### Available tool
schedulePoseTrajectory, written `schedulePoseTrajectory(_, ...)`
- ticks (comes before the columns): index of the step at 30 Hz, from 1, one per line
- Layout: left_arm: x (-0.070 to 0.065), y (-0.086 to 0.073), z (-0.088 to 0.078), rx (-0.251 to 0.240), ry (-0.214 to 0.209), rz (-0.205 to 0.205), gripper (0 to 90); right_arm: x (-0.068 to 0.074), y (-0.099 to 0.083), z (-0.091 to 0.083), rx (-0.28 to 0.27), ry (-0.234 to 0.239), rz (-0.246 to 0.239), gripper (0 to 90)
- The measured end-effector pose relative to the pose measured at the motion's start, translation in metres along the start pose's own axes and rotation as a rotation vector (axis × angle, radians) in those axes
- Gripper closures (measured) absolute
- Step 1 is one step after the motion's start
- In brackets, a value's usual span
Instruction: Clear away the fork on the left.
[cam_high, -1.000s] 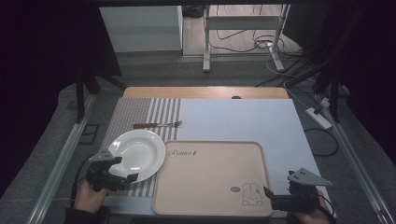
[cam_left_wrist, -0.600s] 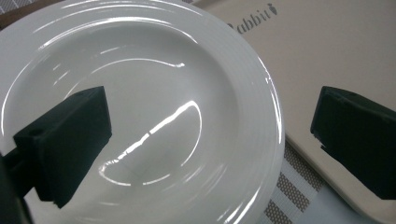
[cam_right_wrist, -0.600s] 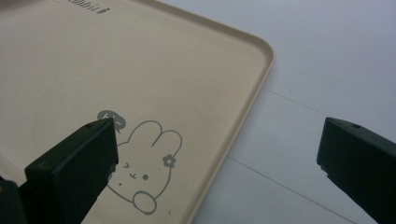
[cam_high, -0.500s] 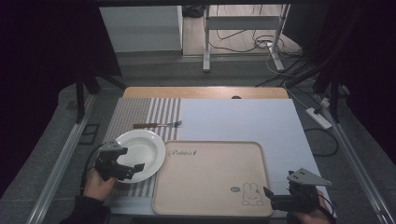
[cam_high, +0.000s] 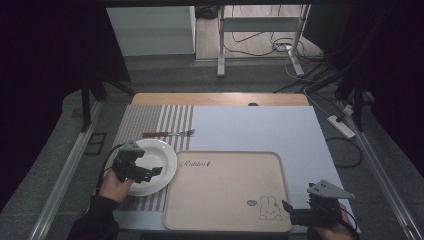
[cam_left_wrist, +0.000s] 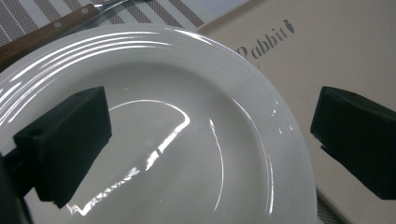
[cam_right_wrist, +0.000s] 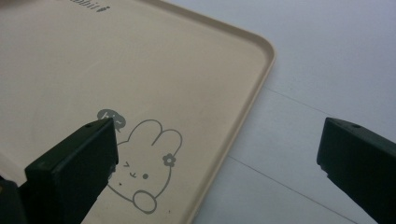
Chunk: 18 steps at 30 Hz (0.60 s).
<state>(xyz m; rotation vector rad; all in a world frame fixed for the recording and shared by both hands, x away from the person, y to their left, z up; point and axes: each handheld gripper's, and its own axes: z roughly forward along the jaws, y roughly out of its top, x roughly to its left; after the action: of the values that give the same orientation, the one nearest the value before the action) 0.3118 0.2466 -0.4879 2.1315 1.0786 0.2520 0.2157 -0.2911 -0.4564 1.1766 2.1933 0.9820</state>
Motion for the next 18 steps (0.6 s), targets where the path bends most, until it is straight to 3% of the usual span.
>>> schedulePoseTrajectory(18, 0.013, 0.032, 0.025, 0.026, 0.002, -0.013, 0.0, 0.0, 0.0, 0.0, 0.004, 0.002, -0.001, 0.0)
